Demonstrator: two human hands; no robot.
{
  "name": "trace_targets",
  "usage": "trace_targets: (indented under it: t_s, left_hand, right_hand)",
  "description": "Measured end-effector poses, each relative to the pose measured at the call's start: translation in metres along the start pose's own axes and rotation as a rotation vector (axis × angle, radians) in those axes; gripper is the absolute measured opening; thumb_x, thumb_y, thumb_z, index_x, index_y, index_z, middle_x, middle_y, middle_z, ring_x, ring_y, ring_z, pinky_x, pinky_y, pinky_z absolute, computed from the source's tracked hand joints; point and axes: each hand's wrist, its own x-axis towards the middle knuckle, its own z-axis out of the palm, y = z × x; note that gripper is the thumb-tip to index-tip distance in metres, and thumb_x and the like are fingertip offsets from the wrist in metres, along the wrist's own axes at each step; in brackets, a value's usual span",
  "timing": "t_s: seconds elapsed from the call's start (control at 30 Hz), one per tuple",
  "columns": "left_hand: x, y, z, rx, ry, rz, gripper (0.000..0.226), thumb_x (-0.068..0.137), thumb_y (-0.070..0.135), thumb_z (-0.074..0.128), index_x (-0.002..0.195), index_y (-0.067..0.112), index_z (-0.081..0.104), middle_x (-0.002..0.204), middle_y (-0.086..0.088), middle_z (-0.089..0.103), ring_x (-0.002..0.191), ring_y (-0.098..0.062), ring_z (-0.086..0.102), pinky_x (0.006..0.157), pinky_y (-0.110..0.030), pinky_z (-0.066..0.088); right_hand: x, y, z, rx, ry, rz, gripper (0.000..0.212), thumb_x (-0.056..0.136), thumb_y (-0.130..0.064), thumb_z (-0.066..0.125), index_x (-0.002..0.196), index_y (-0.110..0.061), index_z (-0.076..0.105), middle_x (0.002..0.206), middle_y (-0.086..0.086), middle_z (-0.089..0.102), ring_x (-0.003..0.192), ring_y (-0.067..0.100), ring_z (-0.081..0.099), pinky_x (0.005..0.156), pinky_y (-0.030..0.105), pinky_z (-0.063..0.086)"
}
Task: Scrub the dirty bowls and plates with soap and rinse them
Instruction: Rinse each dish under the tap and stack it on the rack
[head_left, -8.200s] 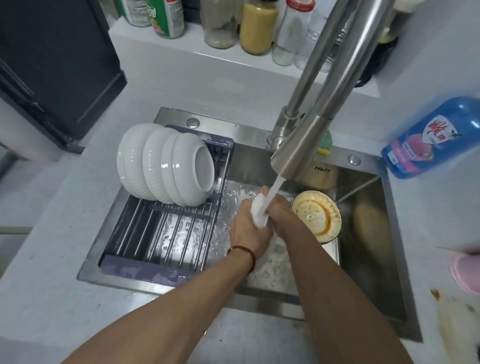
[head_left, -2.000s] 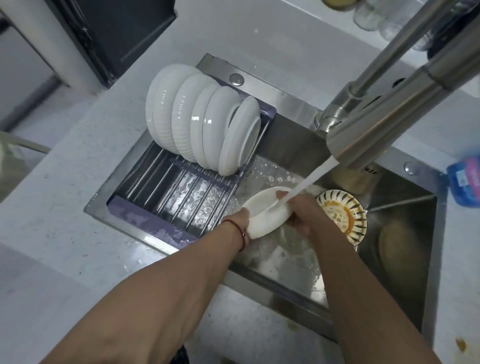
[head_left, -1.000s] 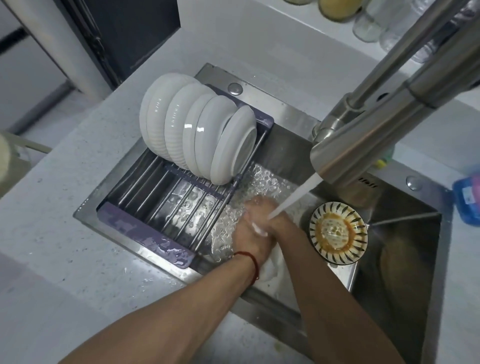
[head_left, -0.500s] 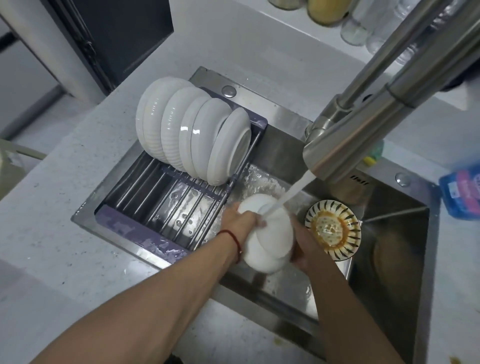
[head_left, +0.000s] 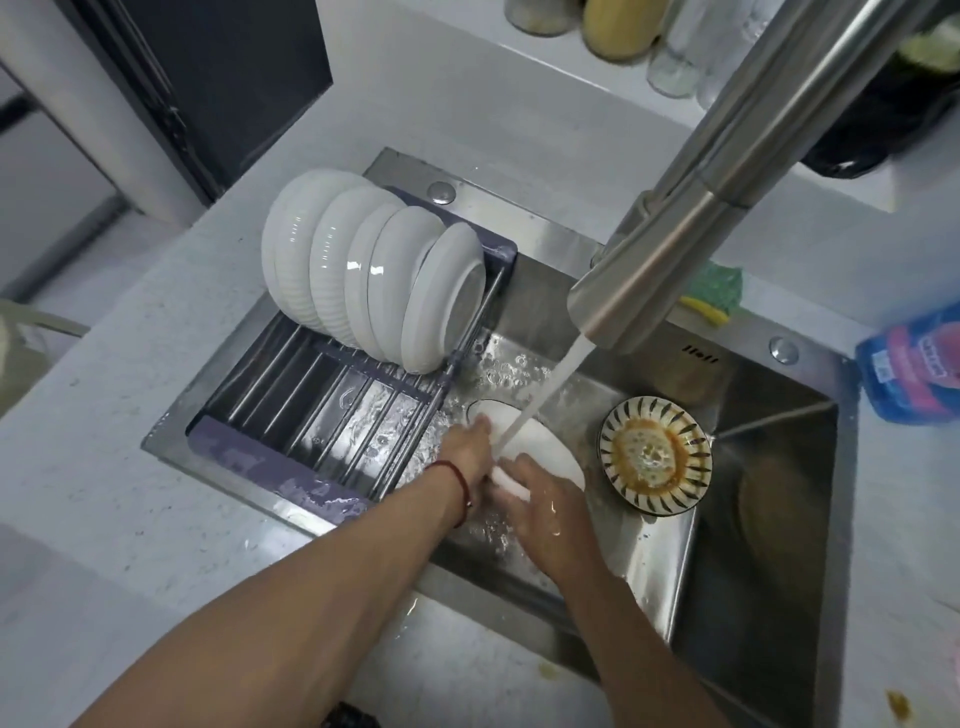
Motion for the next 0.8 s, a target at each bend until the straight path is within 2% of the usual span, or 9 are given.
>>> trace_targets:
  t_s: [0.17,0.23,0.3,0.37,0.43,0.5,0.57,0.7,0.8]
  left_hand:
    - [0.02,-0.017,-0.007,-0.107,0.023,0.041,0.057,0.105,0.057,0.043,0.135,0.012,0.058,0.115,-0.015,0.072,0.102,-0.037,0.072,0.088,-0.059,0.06]
    - [0.017,-0.023,-0.003,-0.136,-0.054,0.044,0.052,0.106,0.056,0.042,0.133,0.016,0.061,0.114,-0.015,0.074,0.102,-0.038,0.073,0.087,-0.062,0.06]
    - [0.003,-0.018,0.0,-0.193,-0.126,0.04,0.047,0.109,0.049,0.039,0.129,0.014,0.063,0.11,-0.017,0.077,0.099,-0.034,0.075,0.086,-0.056,0.062]
    - [0.003,-0.013,0.002,-0.296,-0.198,-0.009,0.046,0.111,0.045,0.035,0.126,0.012,0.065,0.106,-0.015,0.078,0.096,-0.027,0.077,0.083,-0.042,0.064]
    - [0.011,-0.01,-0.003,-0.342,-0.19,-0.039,0.053,0.109,0.051,0.035,0.125,0.01,0.065,0.102,-0.013,0.079,0.092,-0.022,0.078,0.076,-0.032,0.064]
    - [0.021,-0.007,-0.007,-0.369,-0.147,-0.038,0.065,0.103,0.062,0.037,0.133,0.01,0.061,0.11,-0.015,0.078,0.098,-0.029,0.077,0.086,-0.042,0.064]
    - [0.026,-0.012,-0.009,-0.348,-0.085,-0.015,0.067,0.098,0.07,0.04,0.137,0.021,0.06,0.116,-0.01,0.077,0.104,-0.035,0.075,0.098,-0.056,0.057]
    - [0.017,-0.023,0.006,-0.289,-0.08,0.043,0.057,0.103,0.063,0.039,0.139,0.025,0.059,0.117,-0.009,0.076,0.1,-0.032,0.076,0.087,-0.053,0.063]
    - [0.014,-0.019,0.008,-0.401,-0.14,0.003,0.062,0.102,0.062,0.035,0.136,0.017,0.061,0.113,-0.016,0.077,0.103,-0.031,0.076,0.095,-0.052,0.06]
  right_hand:
    - [0.002,0.028,-0.024,-0.238,-0.153,-0.154,0.048,0.109,-0.046,0.033,0.134,-0.012,0.056,0.127,0.01,0.067,0.115,0.027,0.065,0.092,0.043,0.056]
    - [0.027,0.039,-0.025,-0.413,-0.211,-0.088,0.065,0.11,-0.046,0.018,0.149,0.0,0.042,0.154,0.028,0.041,0.144,0.041,0.041,0.116,0.053,0.038]
    - [0.055,0.031,-0.014,-0.4,-0.285,0.053,0.07,0.109,-0.049,0.013,0.162,-0.003,0.016,0.169,0.02,0.007,0.157,0.036,0.007,0.126,0.054,0.011]
    - [0.07,0.004,0.001,-0.363,-0.351,0.01,0.06,0.11,-0.043,0.015,0.164,-0.016,0.013,0.171,0.004,0.001,0.158,0.027,0.0,0.127,0.054,0.002]
    - [0.063,-0.017,0.001,-0.179,-0.404,-0.094,0.048,0.111,-0.039,0.018,0.154,-0.023,0.035,0.16,0.0,0.038,0.148,0.025,0.035,0.126,0.054,0.017]
    - [0.039,-0.014,-0.016,-0.122,-0.495,-0.2,0.045,0.11,-0.038,0.021,0.14,-0.019,0.049,0.137,0.006,0.059,0.125,0.025,0.055,0.114,0.051,0.038]
    - [0.02,0.007,-0.036,-0.273,-0.527,-0.238,0.055,0.109,-0.043,0.017,0.151,-0.021,0.044,0.157,0.006,0.044,0.143,0.025,0.041,0.115,0.046,0.037]
    - [0.05,0.021,-0.033,-0.683,-0.338,-0.011,0.071,0.105,-0.054,0.009,0.163,-0.014,0.001,0.171,0.013,-0.007,0.158,0.03,-0.008,0.128,0.051,0.011]
    - [0.076,-0.001,-0.002,-0.539,-0.359,-0.03,0.064,0.11,-0.047,0.013,0.162,-0.02,-0.011,0.171,0.01,-0.01,0.156,0.029,-0.015,0.125,0.048,-0.01]
